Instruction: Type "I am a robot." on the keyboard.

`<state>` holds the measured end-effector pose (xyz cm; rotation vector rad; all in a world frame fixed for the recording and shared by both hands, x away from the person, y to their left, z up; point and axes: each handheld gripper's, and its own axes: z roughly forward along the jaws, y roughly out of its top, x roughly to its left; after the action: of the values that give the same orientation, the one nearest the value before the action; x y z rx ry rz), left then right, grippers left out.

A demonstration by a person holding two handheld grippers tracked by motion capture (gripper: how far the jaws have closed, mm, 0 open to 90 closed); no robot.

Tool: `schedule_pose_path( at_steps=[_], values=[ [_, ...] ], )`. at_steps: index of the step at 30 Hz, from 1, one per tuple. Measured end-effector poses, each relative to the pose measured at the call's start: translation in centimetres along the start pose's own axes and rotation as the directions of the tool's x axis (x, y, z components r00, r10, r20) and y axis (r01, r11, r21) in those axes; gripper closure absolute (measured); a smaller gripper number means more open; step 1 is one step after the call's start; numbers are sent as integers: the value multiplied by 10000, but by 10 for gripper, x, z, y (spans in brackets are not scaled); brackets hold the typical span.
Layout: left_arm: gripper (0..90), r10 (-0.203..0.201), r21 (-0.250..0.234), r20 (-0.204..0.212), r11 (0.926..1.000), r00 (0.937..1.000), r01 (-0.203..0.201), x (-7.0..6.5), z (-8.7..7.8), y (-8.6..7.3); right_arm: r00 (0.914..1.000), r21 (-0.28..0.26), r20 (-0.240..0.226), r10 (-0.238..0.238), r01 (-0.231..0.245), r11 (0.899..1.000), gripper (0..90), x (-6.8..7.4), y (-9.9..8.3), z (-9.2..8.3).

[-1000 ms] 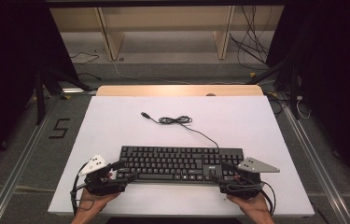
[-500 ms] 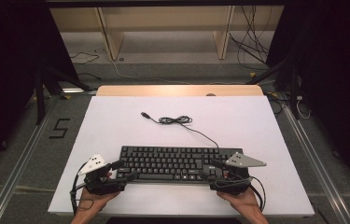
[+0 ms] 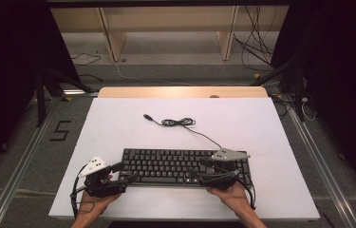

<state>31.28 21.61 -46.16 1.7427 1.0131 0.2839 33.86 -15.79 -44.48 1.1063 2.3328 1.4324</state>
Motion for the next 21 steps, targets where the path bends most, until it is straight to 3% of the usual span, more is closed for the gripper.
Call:
schedule_pose_path(
  at_steps=[21],
  values=[
    [303, -101, 174, -314, 9998, 9995, 107, 4, 1, -1, 9998, 482, -148, -101, 108, 9988, 490, 5, 16, 32]
  ],
)
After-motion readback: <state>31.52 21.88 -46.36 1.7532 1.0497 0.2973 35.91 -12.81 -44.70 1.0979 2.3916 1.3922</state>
